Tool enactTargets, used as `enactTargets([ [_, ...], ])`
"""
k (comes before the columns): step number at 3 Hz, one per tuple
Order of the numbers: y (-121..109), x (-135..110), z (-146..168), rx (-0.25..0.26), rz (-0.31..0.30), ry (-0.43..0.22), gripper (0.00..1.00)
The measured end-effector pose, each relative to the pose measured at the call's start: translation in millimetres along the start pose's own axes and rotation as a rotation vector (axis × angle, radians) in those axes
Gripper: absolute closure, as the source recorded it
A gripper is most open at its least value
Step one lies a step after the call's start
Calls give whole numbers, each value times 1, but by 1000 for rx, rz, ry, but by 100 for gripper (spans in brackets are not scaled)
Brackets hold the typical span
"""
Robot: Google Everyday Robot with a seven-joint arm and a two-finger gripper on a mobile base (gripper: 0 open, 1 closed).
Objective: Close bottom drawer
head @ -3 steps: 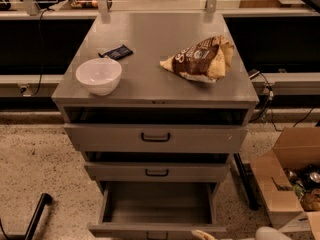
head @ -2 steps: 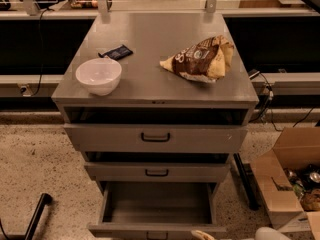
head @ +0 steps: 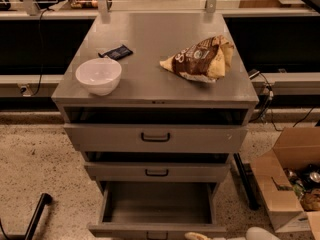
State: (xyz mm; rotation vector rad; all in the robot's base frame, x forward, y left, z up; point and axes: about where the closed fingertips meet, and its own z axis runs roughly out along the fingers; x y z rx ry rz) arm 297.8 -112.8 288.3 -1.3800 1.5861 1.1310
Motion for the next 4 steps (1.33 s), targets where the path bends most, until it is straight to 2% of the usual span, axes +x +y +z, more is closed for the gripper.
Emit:
enactTargets([
  [2,-26,41,14,75,-31,-7,64],
  [3,-26,42,16,75,-30,-10,87],
  [4,-25,42,18,72,-29,-12,100],
])
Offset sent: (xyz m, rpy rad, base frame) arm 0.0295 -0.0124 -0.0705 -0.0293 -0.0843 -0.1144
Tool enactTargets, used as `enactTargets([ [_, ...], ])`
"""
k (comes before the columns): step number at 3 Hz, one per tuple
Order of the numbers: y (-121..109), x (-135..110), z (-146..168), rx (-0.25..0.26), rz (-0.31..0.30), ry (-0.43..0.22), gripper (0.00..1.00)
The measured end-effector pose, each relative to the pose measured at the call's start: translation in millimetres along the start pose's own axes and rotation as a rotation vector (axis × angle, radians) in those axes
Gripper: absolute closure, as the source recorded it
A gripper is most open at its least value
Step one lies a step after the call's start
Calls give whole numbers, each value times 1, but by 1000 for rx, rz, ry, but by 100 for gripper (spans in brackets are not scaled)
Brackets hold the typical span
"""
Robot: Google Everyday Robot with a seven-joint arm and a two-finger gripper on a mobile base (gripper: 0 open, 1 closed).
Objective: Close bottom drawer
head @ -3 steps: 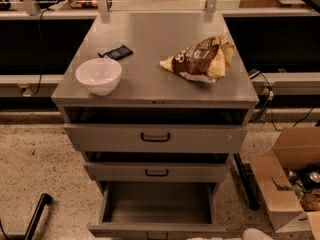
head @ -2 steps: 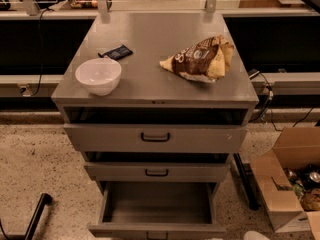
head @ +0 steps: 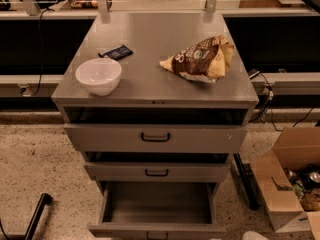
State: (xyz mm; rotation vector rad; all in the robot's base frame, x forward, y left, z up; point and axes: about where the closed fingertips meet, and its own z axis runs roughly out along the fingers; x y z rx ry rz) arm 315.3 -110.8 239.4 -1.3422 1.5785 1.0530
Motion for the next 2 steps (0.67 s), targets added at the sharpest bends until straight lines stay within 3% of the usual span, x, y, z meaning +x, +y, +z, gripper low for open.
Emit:
enactTargets([
  [1,0,0,0,0,0,0,100],
  [2,0,16,4,30,-12,29,100],
])
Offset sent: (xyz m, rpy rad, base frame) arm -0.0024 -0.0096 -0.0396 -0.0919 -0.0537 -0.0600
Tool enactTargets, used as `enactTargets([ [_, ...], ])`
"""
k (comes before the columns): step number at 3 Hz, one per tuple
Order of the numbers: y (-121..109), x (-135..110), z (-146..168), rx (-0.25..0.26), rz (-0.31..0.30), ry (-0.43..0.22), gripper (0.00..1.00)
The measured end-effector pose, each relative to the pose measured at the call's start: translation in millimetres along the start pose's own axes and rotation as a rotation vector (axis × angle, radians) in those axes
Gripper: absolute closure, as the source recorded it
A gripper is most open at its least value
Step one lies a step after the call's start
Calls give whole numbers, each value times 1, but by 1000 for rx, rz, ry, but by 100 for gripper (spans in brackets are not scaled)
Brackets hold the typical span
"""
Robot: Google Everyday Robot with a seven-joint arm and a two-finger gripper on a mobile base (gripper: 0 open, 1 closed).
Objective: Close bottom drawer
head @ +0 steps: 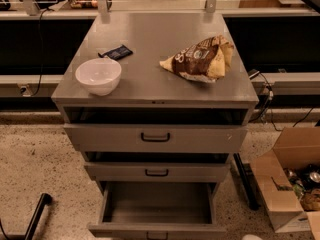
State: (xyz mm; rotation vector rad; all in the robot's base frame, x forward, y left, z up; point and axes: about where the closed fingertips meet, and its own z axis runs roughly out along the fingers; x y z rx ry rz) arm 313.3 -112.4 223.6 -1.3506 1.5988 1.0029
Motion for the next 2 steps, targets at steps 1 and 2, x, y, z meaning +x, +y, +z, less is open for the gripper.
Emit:
enactTargets([
  [1,-2,18,-1,62,-10,-3,100],
  [2,-11,27,0,114,-31,1,100],
])
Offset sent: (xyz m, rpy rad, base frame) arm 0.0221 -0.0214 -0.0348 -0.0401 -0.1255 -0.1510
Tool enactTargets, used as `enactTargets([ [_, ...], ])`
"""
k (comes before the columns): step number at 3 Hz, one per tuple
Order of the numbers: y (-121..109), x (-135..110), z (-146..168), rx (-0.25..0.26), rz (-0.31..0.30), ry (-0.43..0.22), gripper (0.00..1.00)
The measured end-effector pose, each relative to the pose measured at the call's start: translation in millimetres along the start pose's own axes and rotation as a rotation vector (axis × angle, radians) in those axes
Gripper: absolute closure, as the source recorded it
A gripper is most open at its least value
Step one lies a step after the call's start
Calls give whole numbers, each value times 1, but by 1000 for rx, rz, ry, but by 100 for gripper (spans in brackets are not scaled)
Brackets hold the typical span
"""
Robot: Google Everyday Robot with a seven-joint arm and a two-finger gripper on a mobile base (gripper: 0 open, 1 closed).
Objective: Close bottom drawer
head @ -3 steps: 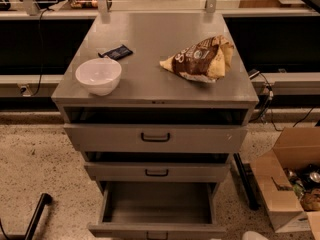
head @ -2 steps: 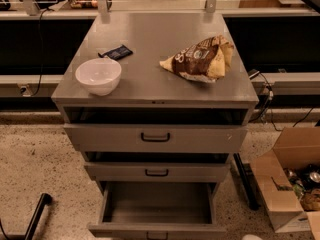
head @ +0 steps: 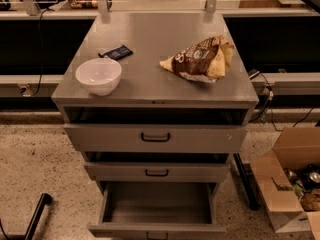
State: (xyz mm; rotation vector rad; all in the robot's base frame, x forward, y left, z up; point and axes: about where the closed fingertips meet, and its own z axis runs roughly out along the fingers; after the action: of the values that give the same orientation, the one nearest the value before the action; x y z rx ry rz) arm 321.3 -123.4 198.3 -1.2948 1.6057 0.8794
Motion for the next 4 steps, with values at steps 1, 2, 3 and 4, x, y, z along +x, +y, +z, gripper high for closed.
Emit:
enactTargets([
  [1,-18,8,4,46,-22,25,100],
  [2,-45,9,12,86,-43,46,100],
  [3,-72,7,19,128,-57,50,100],
  [4,-85,8,22,145,-58,50,100],
])
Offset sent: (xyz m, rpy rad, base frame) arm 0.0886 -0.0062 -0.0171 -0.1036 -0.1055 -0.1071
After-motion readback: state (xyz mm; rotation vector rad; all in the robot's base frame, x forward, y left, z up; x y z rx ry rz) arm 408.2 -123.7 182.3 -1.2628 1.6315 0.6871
